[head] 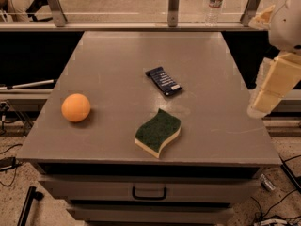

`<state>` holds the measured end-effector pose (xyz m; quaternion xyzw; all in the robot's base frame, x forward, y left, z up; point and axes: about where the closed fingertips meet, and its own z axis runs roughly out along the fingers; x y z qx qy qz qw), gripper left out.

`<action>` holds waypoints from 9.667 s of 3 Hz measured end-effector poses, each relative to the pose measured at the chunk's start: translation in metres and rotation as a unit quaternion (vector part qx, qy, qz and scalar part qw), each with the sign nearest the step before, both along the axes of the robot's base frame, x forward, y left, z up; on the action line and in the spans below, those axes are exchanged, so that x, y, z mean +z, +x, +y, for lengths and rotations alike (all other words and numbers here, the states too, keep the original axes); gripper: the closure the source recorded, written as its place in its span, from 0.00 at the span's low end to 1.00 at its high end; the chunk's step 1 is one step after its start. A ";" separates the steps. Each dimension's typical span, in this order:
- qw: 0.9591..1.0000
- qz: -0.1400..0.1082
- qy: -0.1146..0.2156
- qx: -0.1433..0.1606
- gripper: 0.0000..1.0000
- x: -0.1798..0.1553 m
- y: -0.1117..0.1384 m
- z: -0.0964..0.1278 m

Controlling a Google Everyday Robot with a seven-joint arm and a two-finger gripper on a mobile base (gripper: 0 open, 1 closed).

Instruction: Move orange near sponge

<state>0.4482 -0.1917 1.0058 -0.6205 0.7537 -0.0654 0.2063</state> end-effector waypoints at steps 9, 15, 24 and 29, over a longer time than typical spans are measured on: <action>0.961 0.093 0.162 0.202 0.00 -0.122 0.073 0.305; 0.943 0.152 0.176 0.238 0.62 -0.147 0.039 0.378; 0.991 0.096 0.094 -0.007 1.00 -0.120 0.089 0.054; 0.954 0.071 -0.016 0.292 1.00 -0.122 0.053 0.098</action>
Offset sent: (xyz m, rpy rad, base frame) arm 0.0622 0.1845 -0.0190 0.1316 0.0607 0.4825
